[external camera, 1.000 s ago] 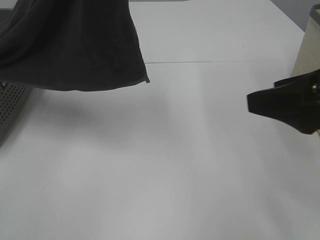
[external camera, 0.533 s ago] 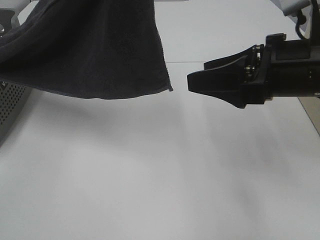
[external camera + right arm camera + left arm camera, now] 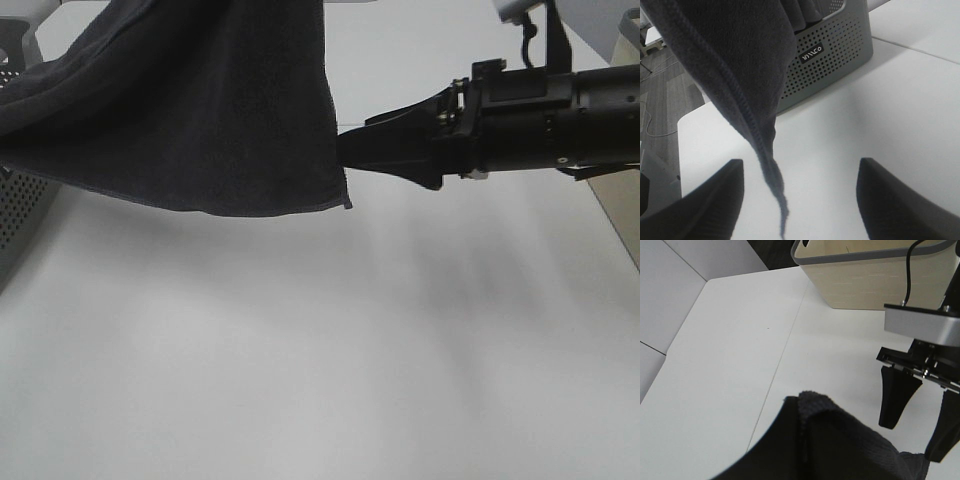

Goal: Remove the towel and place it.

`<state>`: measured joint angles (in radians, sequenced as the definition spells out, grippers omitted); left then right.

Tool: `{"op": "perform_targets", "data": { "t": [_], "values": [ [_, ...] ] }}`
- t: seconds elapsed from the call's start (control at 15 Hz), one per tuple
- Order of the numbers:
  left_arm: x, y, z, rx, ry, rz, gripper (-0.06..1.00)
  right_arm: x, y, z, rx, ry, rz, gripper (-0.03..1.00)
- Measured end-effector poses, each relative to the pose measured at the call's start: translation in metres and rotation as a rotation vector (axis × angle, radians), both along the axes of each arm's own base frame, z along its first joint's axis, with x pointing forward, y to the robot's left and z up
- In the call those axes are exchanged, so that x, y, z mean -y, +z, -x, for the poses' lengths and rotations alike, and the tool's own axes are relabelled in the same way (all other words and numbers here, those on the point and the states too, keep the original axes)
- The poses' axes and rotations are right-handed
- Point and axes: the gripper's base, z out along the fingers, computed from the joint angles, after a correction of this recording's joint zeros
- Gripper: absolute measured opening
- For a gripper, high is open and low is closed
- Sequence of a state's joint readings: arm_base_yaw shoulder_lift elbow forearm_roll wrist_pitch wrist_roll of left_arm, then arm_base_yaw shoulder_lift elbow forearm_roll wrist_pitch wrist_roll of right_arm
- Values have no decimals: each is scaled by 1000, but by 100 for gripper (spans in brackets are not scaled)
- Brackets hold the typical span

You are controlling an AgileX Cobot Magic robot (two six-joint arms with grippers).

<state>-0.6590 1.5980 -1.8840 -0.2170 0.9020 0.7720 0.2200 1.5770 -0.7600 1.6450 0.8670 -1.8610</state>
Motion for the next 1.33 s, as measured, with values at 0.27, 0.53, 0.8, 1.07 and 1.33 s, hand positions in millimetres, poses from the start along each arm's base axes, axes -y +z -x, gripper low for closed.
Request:
{"op": "perform_targets", "data": {
  "t": [0.27, 0.53, 0.8, 1.07, 1.33],
  "values": [
    [3, -5, -4, -12, 0, -9, 0, -49, -3, 15, -10, 119, 5, 64],
    [4, -6, -5, -14, -1, -12, 0, -52, -7, 13, -1, 68, 55, 56],
    [4, -6, -5, -13, 0, -14, 0, -50, -9, 10, 6, 36, 85, 32],
    [4, -6, -5, -11, 1, -16, 0, -49, -10, 10, 7, 33, 94, 1],
    [3, -7, -5, -13, 1, -17, 0, -51, -6, 8, -111, 35, 129, 1]
  ]
}}
